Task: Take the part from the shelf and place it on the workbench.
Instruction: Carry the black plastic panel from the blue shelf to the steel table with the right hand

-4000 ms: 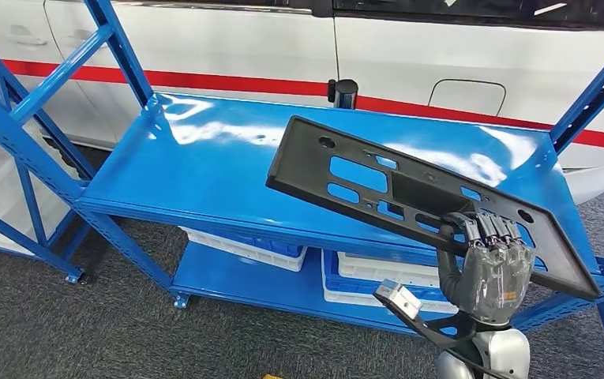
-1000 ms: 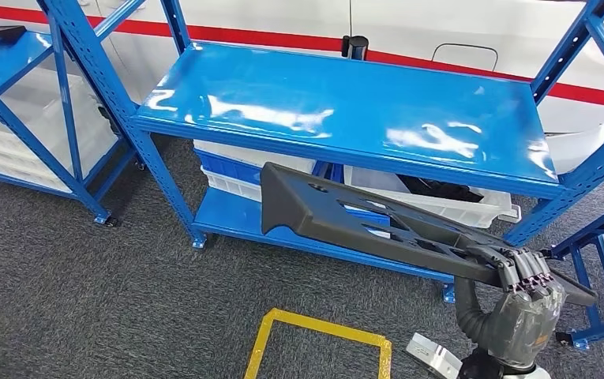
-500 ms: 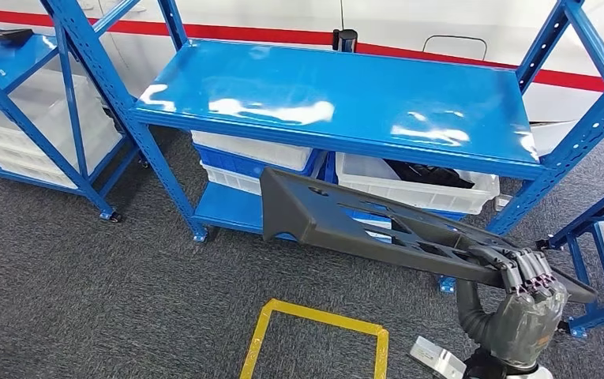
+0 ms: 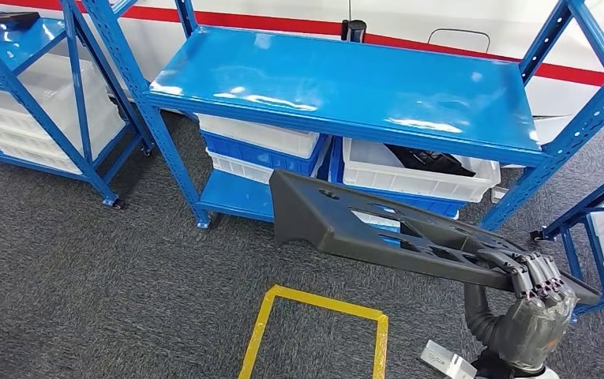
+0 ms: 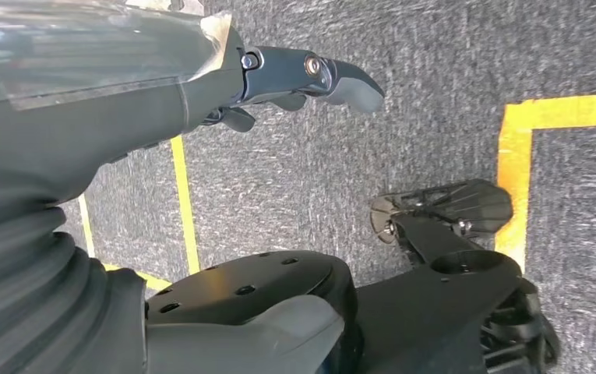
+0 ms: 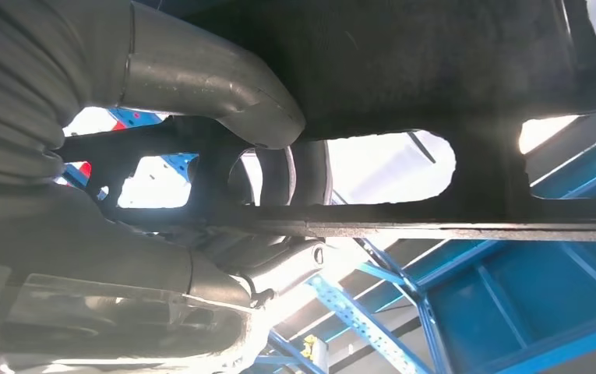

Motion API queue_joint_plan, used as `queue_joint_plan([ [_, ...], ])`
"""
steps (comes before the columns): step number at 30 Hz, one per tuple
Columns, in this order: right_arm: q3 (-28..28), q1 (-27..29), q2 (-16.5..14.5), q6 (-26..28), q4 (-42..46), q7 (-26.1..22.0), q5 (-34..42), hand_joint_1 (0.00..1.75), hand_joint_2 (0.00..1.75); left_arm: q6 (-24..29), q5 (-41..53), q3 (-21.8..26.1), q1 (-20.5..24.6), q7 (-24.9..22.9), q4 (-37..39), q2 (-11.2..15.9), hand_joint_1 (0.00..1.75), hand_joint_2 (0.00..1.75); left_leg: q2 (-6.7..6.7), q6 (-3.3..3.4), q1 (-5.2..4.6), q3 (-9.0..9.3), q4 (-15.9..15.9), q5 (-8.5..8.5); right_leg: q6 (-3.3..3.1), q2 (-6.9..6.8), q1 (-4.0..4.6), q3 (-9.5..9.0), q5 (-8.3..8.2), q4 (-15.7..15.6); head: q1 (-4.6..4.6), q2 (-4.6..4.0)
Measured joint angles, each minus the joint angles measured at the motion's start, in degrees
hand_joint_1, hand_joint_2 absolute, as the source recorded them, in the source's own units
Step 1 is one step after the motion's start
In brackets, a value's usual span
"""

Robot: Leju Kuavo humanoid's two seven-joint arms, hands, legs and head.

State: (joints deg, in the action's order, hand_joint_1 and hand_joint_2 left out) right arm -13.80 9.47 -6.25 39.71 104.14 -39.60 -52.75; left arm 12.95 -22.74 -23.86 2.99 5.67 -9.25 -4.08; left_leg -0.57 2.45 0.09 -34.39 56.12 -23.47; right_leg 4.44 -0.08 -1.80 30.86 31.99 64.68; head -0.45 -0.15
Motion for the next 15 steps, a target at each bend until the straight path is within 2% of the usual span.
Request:
queue_joint_plan([
  [1, -0.02, -0.2, 0.07, -0.01, -0.14, -0.11, 0.33, 1.75, 1.75, 0.1, -0.15, 0.02, 0.02, -0.02, 0.0, -0.02, 0.0, 1.75, 0.0, -0.31, -0.04, -0.7, 0.58, 0.19, 0.11, 0.12, 0.01, -2.4, -0.52, -3.69, 0.03, 0.0],
  [2, -0.04, -0.37, 0.13, -0.01, -0.27, -0.17, 0.62, 1.75, 1.75, 0.24, -0.32, 0.04, 0.03, -0.04, 0.0, -0.01, 0.0, 1.75, 0.02, -0.64, -0.16, -1.24, 1.13, 0.4, -0.04, 0.2, 0.06, -3.65, -0.61, -6.18, 0.04, 0.0],
  [3, -0.06, -0.53, 0.19, -0.01, -0.41, -0.19, 0.89, 1.75, 1.75, 0.39, -0.46, 0.07, 0.03, -0.05, 0.0, 0.01, 0.0, 1.75, 0.06, -0.93, -0.3, -1.67, 1.55, 0.63, -0.38, 0.31, 0.19, -4.16, -0.43, -7.43, 0.1, 0.0],
  [4, -0.09, -0.61, 0.25, -0.01, -0.58, -0.2, 1.1, 1.75, 1.75, 0.54, -0.59, 0.14, 0.0, -0.05, 0.0, -0.01, 0.0, 1.75, 0.1, -1.21, -0.34, -1.91, 1.77, 0.92, -0.85, 0.41, 0.36, -3.81, -0.43, -7.51, 0.06, 0.0],
  [5, -0.13, -0.68, 0.32, -0.01, -0.77, -0.2, 1.28, 1.75, 1.75, 0.71, -0.7, 0.27, -0.04, -0.05, 0.0, 0.02, 0.0, 1.75, 0.16, -1.44, -0.26, -2.05, 1.93, 1.11, -1.34, 0.35, 0.15, -3.3, -0.64, -7.41, 0.04, 0.0],
  [6, -0.19, -0.84, 0.39, -0.01, -0.98, -0.2, 1.46, 1.75, 1.75, 0.83, -0.78, 0.45, -0.08, -0.04, 0.0, 0.03, 0.0, 1.75, 0.23, -1.67, -0.13, -2.33, 2.38, 0.59, -1.95, 0.29, 0.02, -3.07, -0.95, -7.34, 0.04, 0.0],
  [7, -0.29, -1.04, 0.43, -0.01, -1.18, -0.2, 1.62, 1.75, 1.75, 0.91, -0.84, 0.66, -0.09, -0.02, 0.0, 0.03, 0.0, 1.75, 0.3, -1.96, 0.0, -2.82, 3.57, -0.81, -2.68, 0.22, -0.13, -2.71, -1.37, -7.34, -0.07, 0.0],
  [9, -0.46, -1.46, 0.46, -0.02, -1.54, -0.2, 1.9, 1.75, 1.75, 0.95, -0.98, 0.95, -0.06, 0.03, 0.0, 0.02, 0.0, 1.75, 0.44, -2.58, 0.18, -4.64, 9.17, -5.91, -3.86, 0.08, -0.1, -1.93, -2.34, -7.33, -0.17, 0.0],
  [10, -0.5, -1.61, 0.47, -0.02, -1.72, -0.2, 2.02, 1.75, 1.75, 0.95, -1.04, 1.02, -0.04, 0.06, 0.0, -0.01, 0.0, 1.75, 0.46, -2.82, 0.24, -5.63, 12.89, -8.33, -4.14, 0.04, 0.01, -1.43, -2.82, -7.28, -0.21, 0.0],
  [11, -0.51, -1.7, 0.49, -0.02, -1.91, -0.2, 2.1, 1.75, 1.75, 0.96, -1.08, 1.08, -0.02, 0.08, 0.0, -0.01, 0.0, 1.75, 0.46, -2.95, 0.3, -6.2, 15.99, -9.79, -4.23, 0.0, 0.13, -0.91, -3.3, -7.22, -0.2, 0.0],
  [12, -0.52, -1.75, 0.52, -0.02, -2.1, -0.2, 2.19, 1.75, 1.75, 0.96, -1.11, 1.13, -0.02, 0.09, 0.0, -0.01, 0.0, 1.75, 0.46, -2.96, 0.36, -5.94, 17.49, -10.12, -4.18, -0.02, 0.22, -0.34, -3.75, -7.15, -0.21, 0.0],
  [13, -0.52, -1.77, 0.56, -0.02, -2.27, -0.2, 2.25, 1.75, 1.75, 0.96, -1.11, 1.17, -0.03, 0.09, 0.0, -0.01, 0.0, 1.75, 0.46, -2.83, 0.4, -4.57, 16.71, -9.38, -4.08, -0.03, 0.28, 0.14, -4.11, -7.1, -0.21, 0.0],
  [14, -0.52, -1.78, 0.6, -0.02, -2.4, -0.2, 2.3, 1.75, 1.75, 0.95, -1.11, 1.21, -0.06, 0.09, 0.0, -0.01, 0.0, 1.75, 0.47, -2.61, 0.42, -2.21, 13.89, -8.08, -3.97, -0.01, 0.33, 0.51, -4.44, -7.07, -0.22, 0.0],
  [15, -0.52, -1.82, 0.62, -0.02, -2.46, -0.2, 2.33, 1.75, 1.75, 0.94, -1.11, 1.25, -0.08, 0.08, 0.0, 0.0, 0.0, 1.75, 0.55, -2.29, 0.42, 0.73, 9.75, -6.88, -3.78, 0.01, 0.34, 0.76, -4.71, -7.06, -0.22, 0.0],
])
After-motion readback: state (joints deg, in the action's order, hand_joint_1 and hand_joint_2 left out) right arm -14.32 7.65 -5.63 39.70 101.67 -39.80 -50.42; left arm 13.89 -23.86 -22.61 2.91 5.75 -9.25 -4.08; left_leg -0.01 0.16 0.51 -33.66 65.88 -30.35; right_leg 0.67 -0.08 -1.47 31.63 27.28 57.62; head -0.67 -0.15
